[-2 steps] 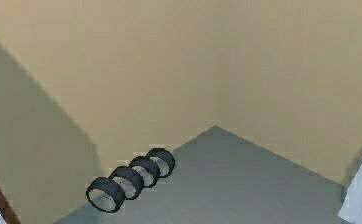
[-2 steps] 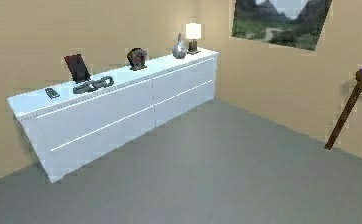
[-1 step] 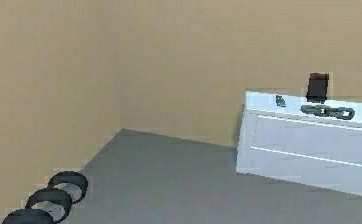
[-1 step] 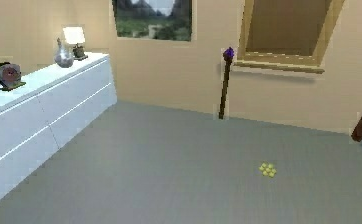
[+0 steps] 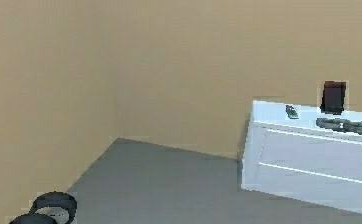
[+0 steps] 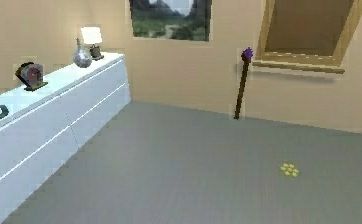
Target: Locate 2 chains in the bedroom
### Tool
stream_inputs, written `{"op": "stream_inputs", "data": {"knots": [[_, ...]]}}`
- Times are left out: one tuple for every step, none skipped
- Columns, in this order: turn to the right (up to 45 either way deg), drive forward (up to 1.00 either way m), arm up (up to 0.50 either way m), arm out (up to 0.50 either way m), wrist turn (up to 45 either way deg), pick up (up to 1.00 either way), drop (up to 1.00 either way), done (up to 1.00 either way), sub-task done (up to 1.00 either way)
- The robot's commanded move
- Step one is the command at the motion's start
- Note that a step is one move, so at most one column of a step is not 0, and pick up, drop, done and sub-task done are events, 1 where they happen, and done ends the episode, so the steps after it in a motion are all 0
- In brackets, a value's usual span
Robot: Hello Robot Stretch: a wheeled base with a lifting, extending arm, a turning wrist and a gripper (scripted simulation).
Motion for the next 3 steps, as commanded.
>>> {"op": "stream_inputs", "data": {"knots": [[6.0, 0.00, 0.00, 0.00, 0.0, 0.00, 0.00, 0.00, 0.00], [0.0, 0.75, 0.00, 0.00, 0.0, 0.00, 0.00, 0.00, 0.00], [45.0, 0.00, 0.00, 0.00, 0.0, 0.00, 0.00, 0.00, 0.00]]}}
